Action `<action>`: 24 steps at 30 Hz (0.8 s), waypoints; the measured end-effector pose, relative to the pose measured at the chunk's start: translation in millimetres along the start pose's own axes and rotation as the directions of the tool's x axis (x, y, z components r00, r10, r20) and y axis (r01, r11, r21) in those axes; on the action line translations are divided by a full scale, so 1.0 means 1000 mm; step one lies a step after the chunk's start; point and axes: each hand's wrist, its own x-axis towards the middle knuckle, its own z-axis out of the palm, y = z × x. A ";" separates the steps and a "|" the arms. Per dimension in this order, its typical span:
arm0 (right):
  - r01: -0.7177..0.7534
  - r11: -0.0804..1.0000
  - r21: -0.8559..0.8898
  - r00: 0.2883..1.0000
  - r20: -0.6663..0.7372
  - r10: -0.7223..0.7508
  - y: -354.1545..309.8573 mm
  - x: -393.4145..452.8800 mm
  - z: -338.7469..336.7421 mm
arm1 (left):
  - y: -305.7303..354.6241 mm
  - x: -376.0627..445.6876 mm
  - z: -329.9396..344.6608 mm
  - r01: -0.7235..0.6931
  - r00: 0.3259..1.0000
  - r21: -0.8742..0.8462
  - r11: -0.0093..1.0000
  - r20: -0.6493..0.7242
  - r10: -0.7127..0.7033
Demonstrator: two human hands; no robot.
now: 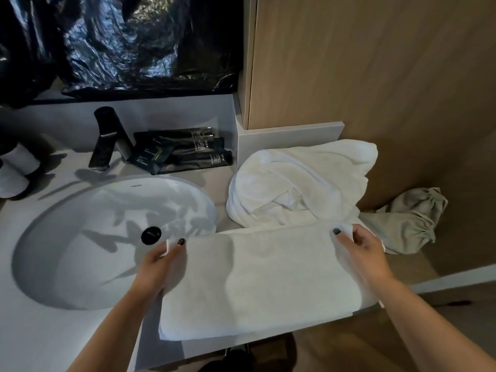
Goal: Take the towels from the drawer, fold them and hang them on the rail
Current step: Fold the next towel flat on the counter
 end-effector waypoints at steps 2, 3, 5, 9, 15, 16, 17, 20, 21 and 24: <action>-0.038 0.999 -0.002 0.999 0.022 0.038 -0.004 0.001 -0.002 | 0.000 0.003 0.000 0.067 0.997 -0.037 0.997 0.044 -0.065; -0.051 0.999 -0.006 0.998 0.025 0.051 -0.005 0.001 -0.002 | 0.001 0.003 0.000 0.079 0.996 -0.041 0.996 0.052 -0.077; -0.064 0.998 -0.001 0.998 0.011 0.064 -0.006 -0.002 -0.003 | 0.006 0.001 0.000 0.066 0.997 -0.051 0.996 0.043 -0.064; -0.079 0.993 0.090 0.996 -0.024 0.082 -0.002 -0.013 -0.004 | 0.013 -0.008 0.006 0.086 0.993 -0.188 0.978 0.091 -0.069; -0.051 0.988 0.148 0.993 -0.094 0.066 -0.004 -0.028 -0.011 | 0.024 -0.031 0.013 -0.040 0.992 -0.119 0.992 0.117 0.054; -0.051 0.986 0.157 0.993 -0.100 0.067 -0.005 -0.029 -0.012 | 0.025 -0.036 0.014 -0.070 0.992 -0.096 0.993 0.102 0.080; -0.045 0.985 0.169 0.993 -0.104 0.063 -0.006 -0.032 -0.013 | 0.026 -0.041 0.014 -0.096 0.992 -0.069 0.993 0.072 0.101; -0.015 0.985 0.174 0.990 -0.135 0.039 -0.007 -0.036 -0.015 | 0.023 -0.051 0.017 -0.133 0.991 -0.007 0.991 -0.037 0.132; -0.009 0.988 0.157 0.988 -0.151 0.033 -0.008 -0.036 -0.014 | 0.020 -0.053 0.018 -0.149 0.986 0.027 0.988 -0.066 0.150; -0.014 0.997 0.078 0.973 -0.230 0.031 -0.011 -0.030 -0.005 | 0.015 -0.050 0.022 -0.198 0.968 0.129 0.972 -0.127 0.214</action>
